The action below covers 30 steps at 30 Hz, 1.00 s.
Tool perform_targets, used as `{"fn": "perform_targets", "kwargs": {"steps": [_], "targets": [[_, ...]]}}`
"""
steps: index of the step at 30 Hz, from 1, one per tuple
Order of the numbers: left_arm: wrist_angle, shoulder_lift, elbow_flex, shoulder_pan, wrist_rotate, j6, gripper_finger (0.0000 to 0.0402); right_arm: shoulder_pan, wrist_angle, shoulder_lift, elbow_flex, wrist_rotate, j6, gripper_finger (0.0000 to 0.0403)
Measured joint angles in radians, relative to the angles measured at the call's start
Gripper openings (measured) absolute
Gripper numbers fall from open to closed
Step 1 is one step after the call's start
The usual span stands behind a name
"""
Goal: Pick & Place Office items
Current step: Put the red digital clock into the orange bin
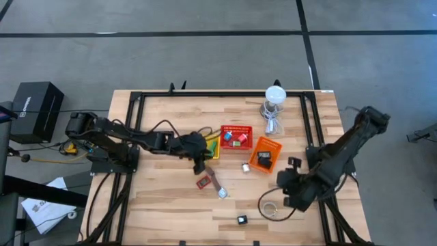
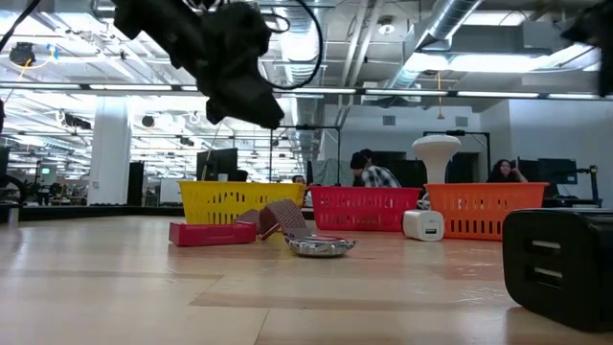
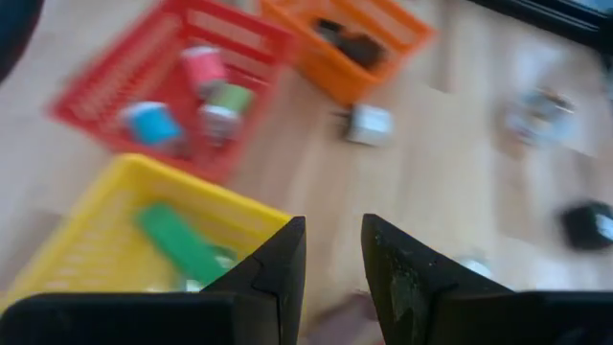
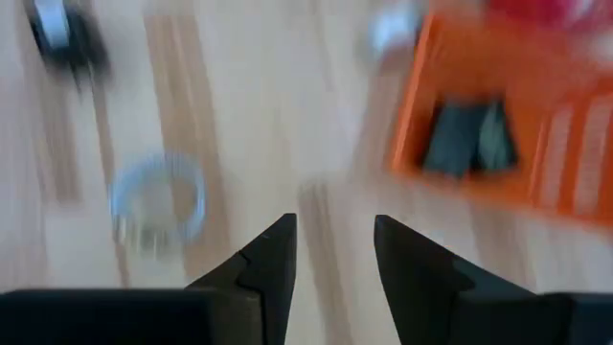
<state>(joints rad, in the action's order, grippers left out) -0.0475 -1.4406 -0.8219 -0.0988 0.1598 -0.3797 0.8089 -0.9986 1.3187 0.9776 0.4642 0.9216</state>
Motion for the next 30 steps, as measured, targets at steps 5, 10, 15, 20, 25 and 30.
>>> {"fn": "perform_targets", "kwargs": {"steps": [5,10,15,20,25,30], "targets": [[0.02,0.0,0.0,-0.116,-0.018,0.0,0.01,-0.02,0.424,-0.146,-0.236,0.21,-0.089,0.0133],[0.025,-0.001,0.0,-0.247,0.048,-0.004,0.01,-0.062,0.714,-0.168,-0.357,0.215,-0.271,0.0133],[0.031,-0.056,0.0,-0.346,0.178,-0.086,0.0107,-0.121,0.786,-0.132,-0.37,0.215,-0.43,0.0133],[0.026,-0.158,0.0,-0.4,0.272,-0.145,0.0148,-0.203,0.836,-0.101,-0.37,0.198,-0.514,0.0135],[0.025,-0.233,0.001,-0.41,0.337,-0.144,0.0203,-0.325,0.845,-0.102,-0.347,0.108,-0.549,0.0151],[0.028,-0.279,0.001,-0.403,0.347,-0.233,0.0248,-0.393,0.912,-0.102,-0.341,0.101,-0.693,0.0181]]}}
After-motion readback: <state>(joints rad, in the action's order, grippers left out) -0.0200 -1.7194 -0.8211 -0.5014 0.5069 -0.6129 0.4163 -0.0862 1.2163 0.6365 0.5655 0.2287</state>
